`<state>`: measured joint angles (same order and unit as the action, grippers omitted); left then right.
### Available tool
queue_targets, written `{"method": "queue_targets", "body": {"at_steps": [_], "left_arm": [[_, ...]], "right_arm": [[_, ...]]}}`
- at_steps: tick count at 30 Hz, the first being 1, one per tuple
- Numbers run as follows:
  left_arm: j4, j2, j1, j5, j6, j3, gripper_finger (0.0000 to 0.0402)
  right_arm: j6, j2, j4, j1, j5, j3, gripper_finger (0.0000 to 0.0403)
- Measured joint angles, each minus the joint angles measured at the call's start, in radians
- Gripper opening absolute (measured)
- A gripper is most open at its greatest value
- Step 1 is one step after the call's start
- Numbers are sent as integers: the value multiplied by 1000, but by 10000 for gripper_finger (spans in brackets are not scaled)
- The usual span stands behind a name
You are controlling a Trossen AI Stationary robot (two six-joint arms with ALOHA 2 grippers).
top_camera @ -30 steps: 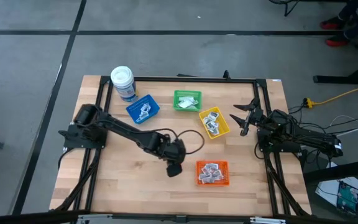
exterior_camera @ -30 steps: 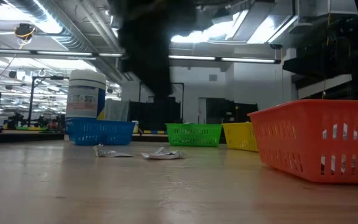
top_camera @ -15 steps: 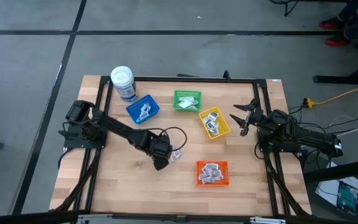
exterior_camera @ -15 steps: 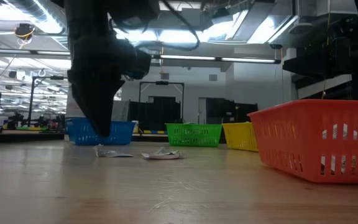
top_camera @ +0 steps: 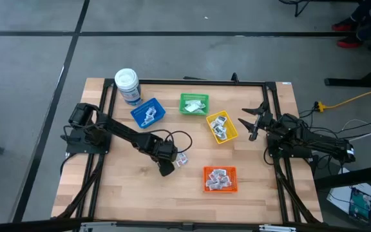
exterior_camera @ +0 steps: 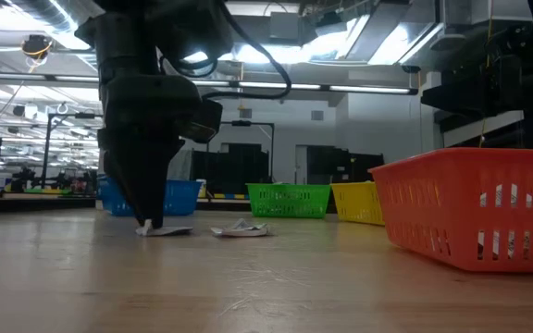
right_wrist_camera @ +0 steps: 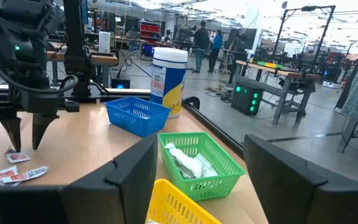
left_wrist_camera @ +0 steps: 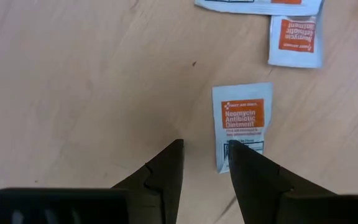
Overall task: Pick & Place First Aid Supplies
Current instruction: Put the white ointment pack into the orange bin
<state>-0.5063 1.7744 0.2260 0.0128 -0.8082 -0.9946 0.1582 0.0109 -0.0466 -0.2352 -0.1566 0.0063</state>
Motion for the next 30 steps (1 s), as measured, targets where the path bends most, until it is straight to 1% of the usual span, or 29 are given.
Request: {"method": "queue_targets", "body": {"at_steps": [4,7,10,15,22,30], "left_arm": [[19,-3,0,9,1,14,120],[17,-2,0,19,17,15,104],[13,-1,1,41,46,16,74],[32,0,-5,68,85,18,11],[122,-9,-7,94,141,21,1],[147,-104,-7,173,168,20,2]], "right_arm": [[0,0,0,0,0,0,236],[0,0,0,0,0,0,236],[0,0,0,0,0,0,236],[0,0,0,0,0,0,236],[0,0,0,0,0,0,236],[0,0,0,0,0,0,236]]}}
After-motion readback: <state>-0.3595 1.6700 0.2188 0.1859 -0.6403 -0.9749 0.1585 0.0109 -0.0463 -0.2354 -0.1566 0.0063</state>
